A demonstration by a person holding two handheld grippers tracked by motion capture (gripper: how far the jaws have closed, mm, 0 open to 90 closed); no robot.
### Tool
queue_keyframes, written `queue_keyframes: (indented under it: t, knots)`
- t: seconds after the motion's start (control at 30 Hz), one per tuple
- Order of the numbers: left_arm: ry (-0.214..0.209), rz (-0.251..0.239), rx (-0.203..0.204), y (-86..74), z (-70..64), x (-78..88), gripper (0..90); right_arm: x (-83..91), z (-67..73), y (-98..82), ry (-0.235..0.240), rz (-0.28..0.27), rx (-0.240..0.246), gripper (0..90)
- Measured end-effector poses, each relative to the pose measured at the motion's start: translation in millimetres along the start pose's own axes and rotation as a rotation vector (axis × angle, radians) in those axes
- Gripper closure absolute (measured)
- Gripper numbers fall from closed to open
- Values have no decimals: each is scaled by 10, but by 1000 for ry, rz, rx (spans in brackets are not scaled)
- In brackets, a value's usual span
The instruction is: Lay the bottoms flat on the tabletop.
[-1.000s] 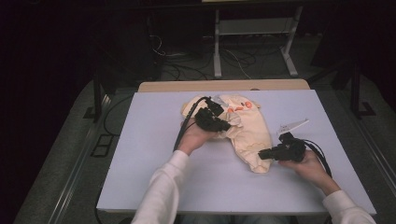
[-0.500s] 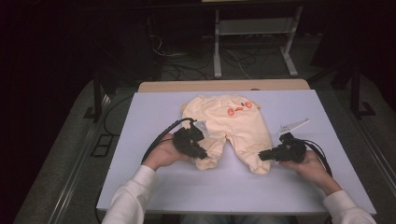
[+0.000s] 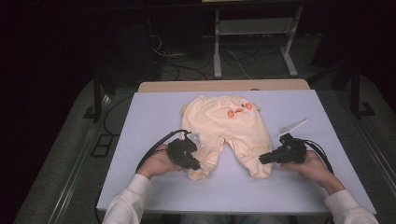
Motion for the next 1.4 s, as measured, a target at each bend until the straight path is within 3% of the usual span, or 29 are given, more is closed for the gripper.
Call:
queue_keyframes:
  t: [0.2,0.47,0.57,0.7,0.8,0.93,1.13,1.2,1.27,1.4]
  knots:
    - [-8,-41,18,-71,-29,-16,805,-38,57,-87,17,61,17,777]
    - [-41,-66,25,-103,-80,-10,757,-27,127,-149,43,94,35,707]
    - [-48,-91,53,-107,-92,0,648,-31,154,-167,45,102,37,658]
    - [4,-122,82,-134,-75,22,429,-15,192,-157,54,89,39,562]
    - [34,-170,112,-152,-47,69,339,24,214,-126,56,59,33,444]
    - [78,-241,155,-164,0,143,229,101,217,-12,35,-32,28,306]
    - [176,-333,214,-162,106,291,57,205,174,108,-64,-136,12,0]
    - [211,-352,229,-158,130,341,0,248,159,140,-96,-168,13,0]
    - [242,-367,230,-162,143,400,0,291,145,171,-123,-201,0,0]
    - [298,-407,238,-169,152,511,0,387,153,202,-132,-259,-11,0]
Point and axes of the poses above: each handheld gripper's, and its own axes: x roughly backward along the jaws, y roughly out of its top, z roughly to its left, the point moved 10 cm from there along -x, roughly forward along the jaws, and after that the axes turned 12 degrees about -x, right-handed, at the moved point
